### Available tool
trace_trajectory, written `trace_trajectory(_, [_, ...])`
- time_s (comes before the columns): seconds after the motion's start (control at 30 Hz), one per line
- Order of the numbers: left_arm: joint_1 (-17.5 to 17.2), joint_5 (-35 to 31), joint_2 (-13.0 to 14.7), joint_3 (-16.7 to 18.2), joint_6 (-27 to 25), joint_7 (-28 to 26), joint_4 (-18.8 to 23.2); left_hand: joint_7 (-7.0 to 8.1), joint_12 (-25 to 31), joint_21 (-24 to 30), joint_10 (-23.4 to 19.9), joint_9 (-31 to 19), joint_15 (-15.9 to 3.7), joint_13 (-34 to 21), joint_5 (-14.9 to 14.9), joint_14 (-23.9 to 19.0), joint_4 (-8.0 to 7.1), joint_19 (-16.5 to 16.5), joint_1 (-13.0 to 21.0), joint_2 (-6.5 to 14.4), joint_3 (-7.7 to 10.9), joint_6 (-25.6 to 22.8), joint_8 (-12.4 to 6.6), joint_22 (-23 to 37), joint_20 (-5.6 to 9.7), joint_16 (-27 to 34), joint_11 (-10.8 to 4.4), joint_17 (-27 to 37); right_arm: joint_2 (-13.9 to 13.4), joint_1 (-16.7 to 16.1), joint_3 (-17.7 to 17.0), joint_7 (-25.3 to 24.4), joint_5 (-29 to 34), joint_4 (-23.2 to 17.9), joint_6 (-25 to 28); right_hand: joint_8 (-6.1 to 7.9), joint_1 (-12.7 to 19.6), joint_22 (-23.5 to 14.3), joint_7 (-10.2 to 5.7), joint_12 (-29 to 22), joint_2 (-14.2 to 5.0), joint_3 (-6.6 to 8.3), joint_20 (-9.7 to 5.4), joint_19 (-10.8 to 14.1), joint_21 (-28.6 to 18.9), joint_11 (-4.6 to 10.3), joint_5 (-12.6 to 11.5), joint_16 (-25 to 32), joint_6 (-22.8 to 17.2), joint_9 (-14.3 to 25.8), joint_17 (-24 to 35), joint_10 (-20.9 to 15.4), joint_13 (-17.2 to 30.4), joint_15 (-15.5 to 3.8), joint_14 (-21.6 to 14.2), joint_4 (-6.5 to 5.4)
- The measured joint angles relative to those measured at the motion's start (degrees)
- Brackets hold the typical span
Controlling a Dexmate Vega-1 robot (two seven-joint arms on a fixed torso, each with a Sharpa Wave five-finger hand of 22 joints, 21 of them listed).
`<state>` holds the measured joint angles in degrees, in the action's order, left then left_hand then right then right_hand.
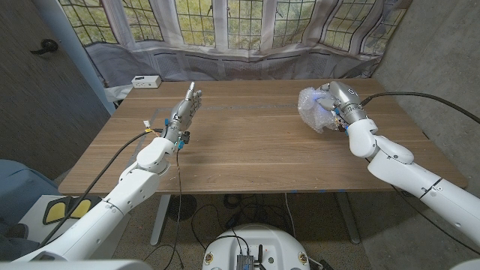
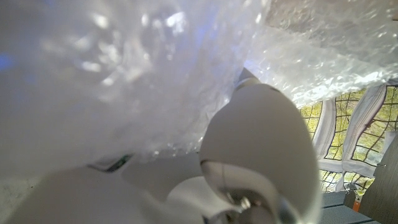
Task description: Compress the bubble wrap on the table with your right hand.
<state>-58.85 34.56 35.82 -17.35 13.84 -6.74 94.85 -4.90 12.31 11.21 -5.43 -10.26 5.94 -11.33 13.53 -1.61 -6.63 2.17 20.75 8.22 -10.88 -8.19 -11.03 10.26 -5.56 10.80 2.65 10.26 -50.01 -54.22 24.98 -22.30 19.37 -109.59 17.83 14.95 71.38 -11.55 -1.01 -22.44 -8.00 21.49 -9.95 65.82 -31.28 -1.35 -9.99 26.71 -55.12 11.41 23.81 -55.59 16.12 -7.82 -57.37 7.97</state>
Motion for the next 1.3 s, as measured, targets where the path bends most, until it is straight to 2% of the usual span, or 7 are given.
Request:
trace_trajectory(0.03, [0.0, 0.0, 0.0, 0.0, 0.0, 0.0, 0.0, 0.00, 0.0, 0.0, 0.0, 0.0, 0.00, 0.0, 0.0, 0.0, 0.00, 0.0, 0.0, 0.0, 0.00, 0.0, 0.00, 0.0, 0.00, 0.0, 0.00, 0.0, 0.0, 0.0, 0.1, 0.0, 0.0, -0.1, 0.0, -0.76, 0.0, 0.0, -0.35, 0.9, -0.01, -0.34, 0.13, -1.9, 0.0, 0.29, -0.2, -1.0, 1.4, 0.2, -0.1, 1.3, 1.0, -0.59, 0.7, 0.00])
trace_trajectory(0.1, [0.0, 0.0, 0.0, 0.0, -0.1, 0.0, 0.0, 0.00, 0.0, 0.0, 0.0, 0.0, 0.00, 0.0, 0.0, 0.0, 0.00, 0.0, 0.0, 0.0, 0.00, 0.0, 0.00, 0.0, 0.00, 0.0, 0.00, 0.0, 0.0, 0.0, 0.4, -0.1, 1.0, -0.2, 1.0, -2.15, -0.2, 0.3, -0.81, 2.3, -0.19, -1.17, 0.13, -5.2, 0.0, 0.61, -0.4, -2.6, 3.9, 0.2, -0.3, 3.8, 1.7, -0.44, 3.3, -0.09])
trace_trajectory(0.2, [0.0, 0.0, -0.1, 0.0, -0.1, -0.1, 0.0, 0.00, 0.0, 0.0, 0.0, 0.0, 0.00, 0.0, 0.0, 0.0, 0.00, 0.0, 0.0, 0.0, 0.00, 0.0, 0.00, 0.0, 0.00, 0.0, 0.00, 0.0, 0.0, 0.1, 0.7, -0.4, 1.8, -0.3, 1.9, -3.08, -1.5, 0.6, -1.04, 3.7, 0.17, -1.94, 0.52, -7.7, 0.0, 0.54, -0.8, -4.1, 5.7, 0.0, -0.2, 5.6, 1.7, 0.54, 6.5, -0.28])
trace_trajectory(0.33, [0.0, 0.0, -0.1, -0.1, -0.2, -0.1, 0.0, 0.00, 0.0, 0.0, 0.0, 0.0, 0.00, 0.0, 0.0, 0.0, 0.00, 0.0, 0.0, 0.0, 0.00, 0.0, 0.00, 0.0, 0.00, 0.0, 0.00, 0.0, 0.1, 0.1, 0.9, -0.7, 2.6, -0.5, 2.6, -3.46, -3.0, 0.9, -1.17, 4.5, 1.15, -2.73, 1.06, -8.7, 0.0, 0.41, -0.9, -4.5, 6.7, 0.0, -0.1, 6.7, 1.4, 1.49, 7.8, -0.45])
trace_trajectory(0.63, [0.1, 0.0, -0.2, -0.2, -0.4, -0.2, 0.0, 0.00, 0.0, 0.0, 0.0, 0.0, 0.00, 0.0, 0.0, 0.0, 0.00, 0.3, 0.0, 0.0, 0.00, 0.0, 0.00, 0.0, -0.29, 0.0, 0.00, 0.0, 0.1, 0.1, 1.0, -0.2, 3.0, -0.9, 4.0, -3.95, -5.7, 1.2, -0.73, 6.3, 2.94, -4.39, 2.11, -11.1, 0.8, -0.29, -0.6, -6.0, 9.1, 0.0, 0.0, 9.1, 1.1, 2.27, 10.7, -0.80])
trace_trajectory(1.0, [0.2, 0.0, -0.1, -0.2, -0.7, -0.4, 0.1, 0.00, 0.0, 0.0, 0.0, 0.0, 0.00, 0.0, -0.3, 0.0, 0.15, 0.3, 0.0, 0.0, 0.15, 0.0, 0.00, 0.0, -0.29, 0.0, 0.00, 0.0, -0.3, 0.6, 1.4, 1.0, 3.0, -1.2, 5.1, -4.58, -7.9, 1.4, -0.36, 8.5, 4.10, -6.31, 2.68, -13.5, 1.4, -0.96, -0.6, -7.0, 13.5, 0.0, 0.5, 12.9, 0.9, 3.09, 13.5, -0.95])
trace_trajectory(1.3, [-0.2, 0.0, 0.1, 0.1, -0.7, -0.7, 0.5, 0.00, 0.0, 0.0, 0.0, 0.0, 0.00, 0.0, -0.4, 0.0, 0.15, 0.3, 0.0, 0.0, 0.15, 0.0, 0.00, 0.0, -0.29, 0.0, 0.00, 0.0, -0.3, 1.2, 2.0, 2.1, 3.4, -1.2, 6.2, -4.58, -8.7, 1.4, -0.02, 9.1, 4.44, -6.78, 2.90, -14.4, 1.8, -1.21, -0.6, -7.4, 15.1, 0.0, 1.0, 14.5, 0.6, 3.42, 14.6, -0.95])
